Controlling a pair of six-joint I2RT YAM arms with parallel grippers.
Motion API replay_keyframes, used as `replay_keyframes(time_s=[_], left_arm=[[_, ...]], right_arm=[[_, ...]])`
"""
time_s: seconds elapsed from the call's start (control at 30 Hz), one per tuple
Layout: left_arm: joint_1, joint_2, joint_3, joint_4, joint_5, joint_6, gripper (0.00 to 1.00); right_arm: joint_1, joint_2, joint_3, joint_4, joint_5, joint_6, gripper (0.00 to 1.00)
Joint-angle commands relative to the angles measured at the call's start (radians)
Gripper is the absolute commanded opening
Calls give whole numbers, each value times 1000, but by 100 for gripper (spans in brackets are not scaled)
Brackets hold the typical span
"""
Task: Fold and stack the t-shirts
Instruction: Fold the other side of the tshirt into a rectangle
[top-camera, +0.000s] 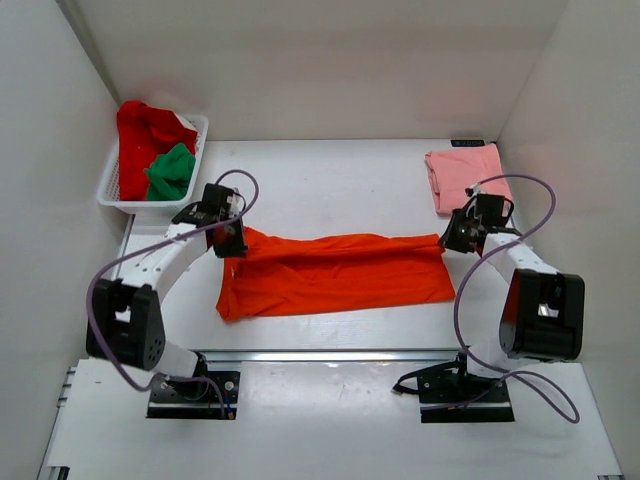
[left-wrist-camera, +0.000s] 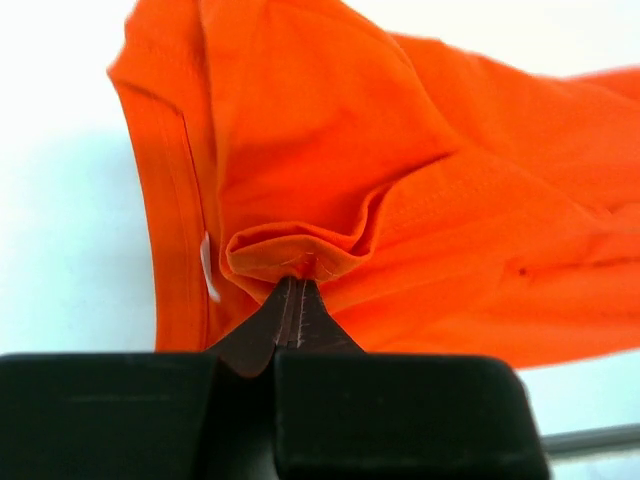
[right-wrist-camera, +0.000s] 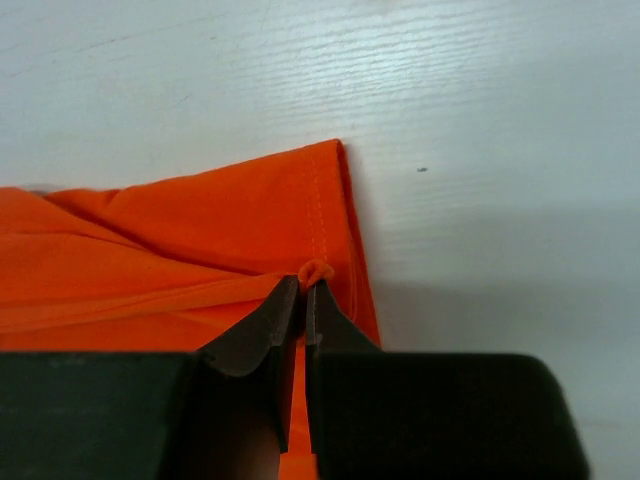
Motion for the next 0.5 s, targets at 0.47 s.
replay_keyframes(time_s=[0.47], left_arm=[[-41, -204, -198, 21, 37, -42, 0]], right_arm=[[55, -146, -151, 46, 23, 23, 0]])
